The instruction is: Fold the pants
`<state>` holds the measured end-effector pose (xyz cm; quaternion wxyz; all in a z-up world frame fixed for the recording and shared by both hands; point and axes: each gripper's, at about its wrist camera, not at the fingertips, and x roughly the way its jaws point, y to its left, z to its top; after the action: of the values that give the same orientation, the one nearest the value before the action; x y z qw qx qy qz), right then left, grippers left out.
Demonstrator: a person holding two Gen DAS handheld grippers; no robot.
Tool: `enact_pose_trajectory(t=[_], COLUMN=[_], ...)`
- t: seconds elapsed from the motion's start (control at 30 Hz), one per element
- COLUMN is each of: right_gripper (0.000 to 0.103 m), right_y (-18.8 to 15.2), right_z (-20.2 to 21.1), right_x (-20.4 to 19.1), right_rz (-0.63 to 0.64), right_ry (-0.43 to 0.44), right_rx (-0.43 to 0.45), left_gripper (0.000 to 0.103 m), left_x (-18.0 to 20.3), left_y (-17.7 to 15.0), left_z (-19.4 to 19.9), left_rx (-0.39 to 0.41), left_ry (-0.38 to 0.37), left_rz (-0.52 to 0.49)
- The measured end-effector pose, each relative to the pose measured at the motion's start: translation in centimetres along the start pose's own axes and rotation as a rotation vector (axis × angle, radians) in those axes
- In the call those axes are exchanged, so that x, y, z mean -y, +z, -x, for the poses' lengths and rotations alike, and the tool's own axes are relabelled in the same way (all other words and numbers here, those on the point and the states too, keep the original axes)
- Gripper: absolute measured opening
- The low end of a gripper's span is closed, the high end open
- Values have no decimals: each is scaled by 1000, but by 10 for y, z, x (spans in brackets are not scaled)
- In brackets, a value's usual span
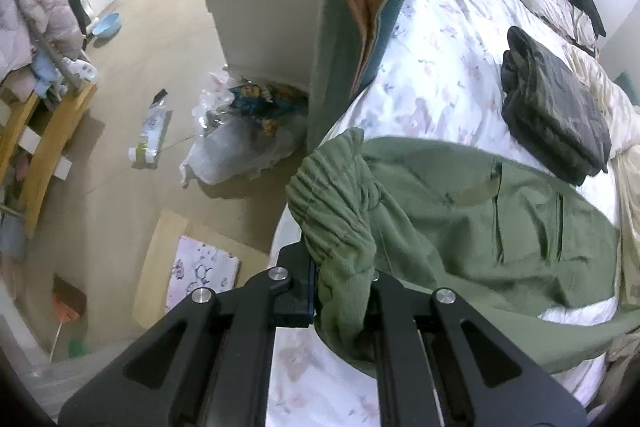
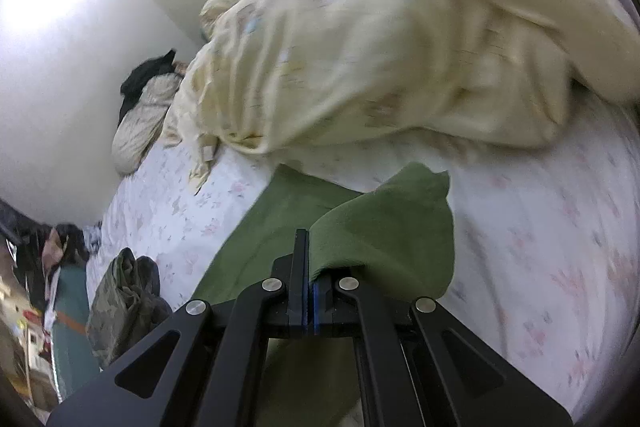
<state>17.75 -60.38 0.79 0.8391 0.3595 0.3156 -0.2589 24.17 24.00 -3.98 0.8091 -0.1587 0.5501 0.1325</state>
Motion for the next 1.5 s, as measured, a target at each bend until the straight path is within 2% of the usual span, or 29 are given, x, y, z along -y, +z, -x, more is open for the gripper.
enact_pose_trajectory(t=[0.1, 0.23, 0.37, 0.53, 0.6, 0.63, 0.67, 0.7, 0.77, 0.8, 0.9, 0.97, 1.03, 1.1, 1.13, 1.17, 1.2, 1.23, 1.3, 1.33, 1.4, 1.5], right_gripper=[0, 0, 0, 0, 2, 4, 13, 34, 65, 68, 68, 68, 68, 66, 65, 61, 53, 50, 37, 35, 35, 35], right_y=[19, 32, 20, -1, -10, -11, -15, -17, -18, -18, -12, -21, -56, -101, -132, -167, -193, -218, -265, -282, -304, -285], right_z=[-46, -143, -234, -293, -309, -314, -322, -324, -315, -308, -271, -240, -222, -212, -205, -200, -198, -199, -211, -220, -241, -248], right_x=[-34, -96, -146, -175, -179, -177, -173, -173, -171, -173, -180, -186, -205, -225, -237, -250, -260, -269, -286, -293, -303, -301], right_rz=[64, 208, 314, 402, 437, 436, 440, 446, 488, 507, 544, 554, 636, 749, 828, 909, 959, 992, 1020, 1031, 1021, 892], right_ry=[22, -60, -138, -214, -272, -275, -278, -281, -280, -282, -221, -127, 47, 135, 178, 222, 243, 270, 304, 295, 208, 186], right_rx=[-41, -151, -215, -222, -227, -247, -301, -321, -315, -290, -200, -157, -258, -343, -376, -409, -426, -455, -537, -547, -518, -457], left_gripper=[5, 5, 5, 5, 9, 14, 29, 39, 69, 74, 76, 81, 82, 82, 84, 84, 84, 82, 73, 59, 58, 60], left_x=[10, 31, 36, 38, 42, 41, 40, 38, 31, 29, 29, 31, 45, 70, 85, 97, 114, 125, 141, 148, 151, 143], left_y=[28, 61, 84, 95, 92, 91, 90, 88, 84, 79, 67, 54, 42, 28, 21, 22, 21, 20, 17, 16, 21, 33], left_z=[-22, -60, -106, -136, -146, -148, -150, -147, -135, -126, -90, -62, -48, -38, -40, -48, -67, -83, -122, -144, -171, -187], left_rx=[-37, -42, -46, -25, -12, 5, 14, 25, 79, 103, 202, 307, 363, 432, 434, 387, 286, 210, 99, 72, 77, 78], left_ry=[-13, 48, 124, 177, 205, 195, 186, 171, 97, 63, -2, -8, 9, 34, 8, -18, -47, -64, -49, 8, 111, 123], left_rz=[35, 13, 22, 18, 0, 3, 9, 24, 59, 60, 42, 26, -62, -189, -251, -298, -359, -394, -438, -465, -475, -409])
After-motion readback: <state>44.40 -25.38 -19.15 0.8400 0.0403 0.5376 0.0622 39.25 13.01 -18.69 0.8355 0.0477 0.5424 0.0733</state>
